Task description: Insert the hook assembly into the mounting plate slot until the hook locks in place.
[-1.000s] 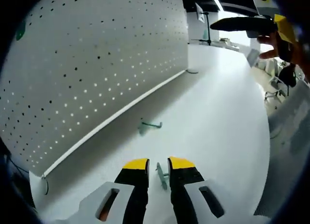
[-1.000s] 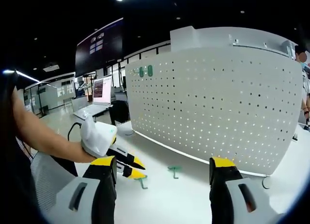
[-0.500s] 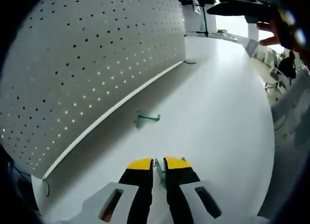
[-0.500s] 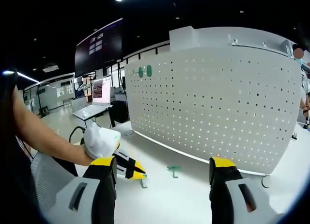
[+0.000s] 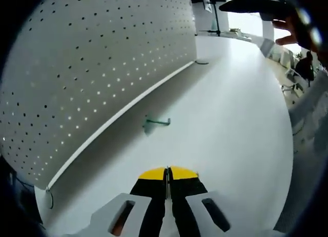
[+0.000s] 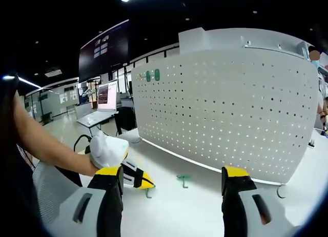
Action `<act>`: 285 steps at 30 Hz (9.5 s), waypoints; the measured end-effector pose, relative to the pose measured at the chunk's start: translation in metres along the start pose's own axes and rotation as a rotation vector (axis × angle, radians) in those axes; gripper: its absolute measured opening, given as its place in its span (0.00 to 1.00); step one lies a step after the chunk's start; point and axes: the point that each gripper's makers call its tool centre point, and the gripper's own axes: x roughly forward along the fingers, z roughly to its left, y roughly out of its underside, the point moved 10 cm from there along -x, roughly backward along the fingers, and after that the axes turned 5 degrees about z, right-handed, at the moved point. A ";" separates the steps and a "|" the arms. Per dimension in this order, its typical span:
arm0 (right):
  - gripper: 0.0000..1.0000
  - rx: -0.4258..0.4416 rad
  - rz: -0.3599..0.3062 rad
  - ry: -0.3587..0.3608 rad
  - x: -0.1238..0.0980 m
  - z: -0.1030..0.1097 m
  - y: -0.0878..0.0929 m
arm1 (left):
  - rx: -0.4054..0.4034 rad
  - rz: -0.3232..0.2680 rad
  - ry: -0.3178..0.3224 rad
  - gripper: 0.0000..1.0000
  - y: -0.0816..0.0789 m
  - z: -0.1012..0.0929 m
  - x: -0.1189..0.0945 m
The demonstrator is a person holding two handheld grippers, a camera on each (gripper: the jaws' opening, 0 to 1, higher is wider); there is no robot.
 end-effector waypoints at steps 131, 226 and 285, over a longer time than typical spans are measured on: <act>0.01 -0.218 -0.157 -0.697 -0.008 0.077 -0.049 | 0.001 -0.777 0.653 0.06 -0.057 0.010 -0.164; 0.01 -0.349 -0.279 -0.579 0.163 0.001 -0.203 | -0.229 -0.604 -0.167 0.34 -0.013 0.004 -0.148; 0.15 -0.367 -0.318 -0.506 0.182 -0.017 -0.201 | -0.248 -0.596 -0.115 0.32 -0.011 0.006 -0.142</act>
